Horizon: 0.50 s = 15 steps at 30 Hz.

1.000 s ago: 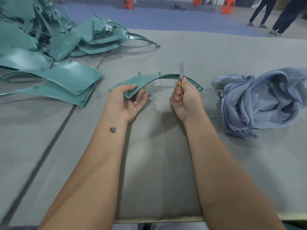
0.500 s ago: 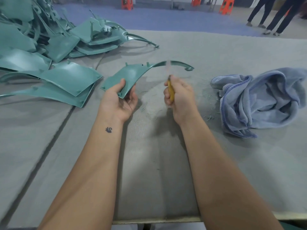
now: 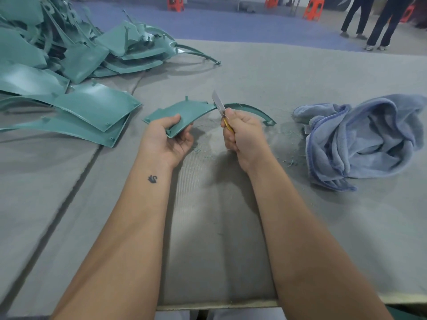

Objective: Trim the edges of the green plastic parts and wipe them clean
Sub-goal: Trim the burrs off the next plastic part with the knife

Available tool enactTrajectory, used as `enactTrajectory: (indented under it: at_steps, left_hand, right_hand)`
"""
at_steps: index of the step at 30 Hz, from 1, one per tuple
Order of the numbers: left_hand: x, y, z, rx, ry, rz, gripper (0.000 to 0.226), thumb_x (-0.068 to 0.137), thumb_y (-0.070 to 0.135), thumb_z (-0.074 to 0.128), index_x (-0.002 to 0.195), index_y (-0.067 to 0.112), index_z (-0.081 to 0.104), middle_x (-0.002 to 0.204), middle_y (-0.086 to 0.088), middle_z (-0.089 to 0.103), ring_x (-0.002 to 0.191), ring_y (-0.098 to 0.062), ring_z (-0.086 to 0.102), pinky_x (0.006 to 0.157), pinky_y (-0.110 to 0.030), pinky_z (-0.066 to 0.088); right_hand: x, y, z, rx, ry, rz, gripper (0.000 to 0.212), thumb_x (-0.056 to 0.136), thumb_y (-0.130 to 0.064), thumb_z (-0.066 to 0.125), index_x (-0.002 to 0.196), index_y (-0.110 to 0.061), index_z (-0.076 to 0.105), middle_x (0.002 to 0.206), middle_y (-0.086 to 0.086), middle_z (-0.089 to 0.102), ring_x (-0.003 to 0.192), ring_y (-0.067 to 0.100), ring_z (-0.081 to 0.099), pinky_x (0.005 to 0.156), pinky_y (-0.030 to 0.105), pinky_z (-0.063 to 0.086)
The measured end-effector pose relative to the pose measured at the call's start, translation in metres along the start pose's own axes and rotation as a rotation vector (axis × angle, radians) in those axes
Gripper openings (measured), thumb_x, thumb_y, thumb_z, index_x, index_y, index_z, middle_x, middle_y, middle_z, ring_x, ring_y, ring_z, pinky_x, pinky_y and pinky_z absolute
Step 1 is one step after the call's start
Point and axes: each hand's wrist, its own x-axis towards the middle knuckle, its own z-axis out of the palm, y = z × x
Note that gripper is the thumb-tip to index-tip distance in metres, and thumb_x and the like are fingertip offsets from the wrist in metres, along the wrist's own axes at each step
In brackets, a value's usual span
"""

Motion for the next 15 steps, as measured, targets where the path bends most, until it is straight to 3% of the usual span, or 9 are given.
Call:
enactTrajectory:
  at_steps: [7, 11, 15]
  left_hand:
    - [0.002, -0.001, -0.001, -0.017, 0.004, -0.017, 0.01, 0.094, 0.004, 0.049, 0.1, 0.003, 0.056, 0.065, -0.012, 0.064, 0.041, -0.013, 0.055, 0.042, -0.017, 0.044]
    - [0.001, 0.002, -0.006, -0.06, 0.011, -0.02, 0.008, 0.093, 0.004, 0.049, 0.092, 0.003, 0.056, 0.06, -0.01, 0.064, 0.04, -0.011, 0.053, 0.041, -0.016, 0.041]
    - [0.0, 0.004, -0.007, -0.057, 0.003, -0.024, 0.008, 0.093, 0.006, 0.049, 0.09, 0.004, 0.056, 0.059, -0.009, 0.064, 0.041, -0.011, 0.053, 0.043, -0.015, 0.04]
  right_hand:
    - [0.004, 0.002, 0.004, 0.064, 0.118, 0.018, 0.039, 0.103, -0.019, 0.042, 0.065, -0.013, 0.045, 0.038, -0.011, 0.034, 0.032, 0.003, 0.023, 0.035, 0.017, 0.018]
    - [0.012, -0.004, -0.01, 0.346, 0.307, 0.135, 0.039, 0.104, -0.02, 0.038, 0.065, -0.013, 0.043, 0.038, -0.008, 0.03, 0.029, 0.004, 0.018, 0.033, 0.015, 0.015]
    - [0.015, -0.001, -0.017, 0.527, 0.366, 0.161, 0.04, 0.105, -0.024, 0.036, 0.068, -0.013, 0.044, 0.04, -0.006, 0.033, 0.031, 0.006, 0.022, 0.035, 0.017, 0.018]
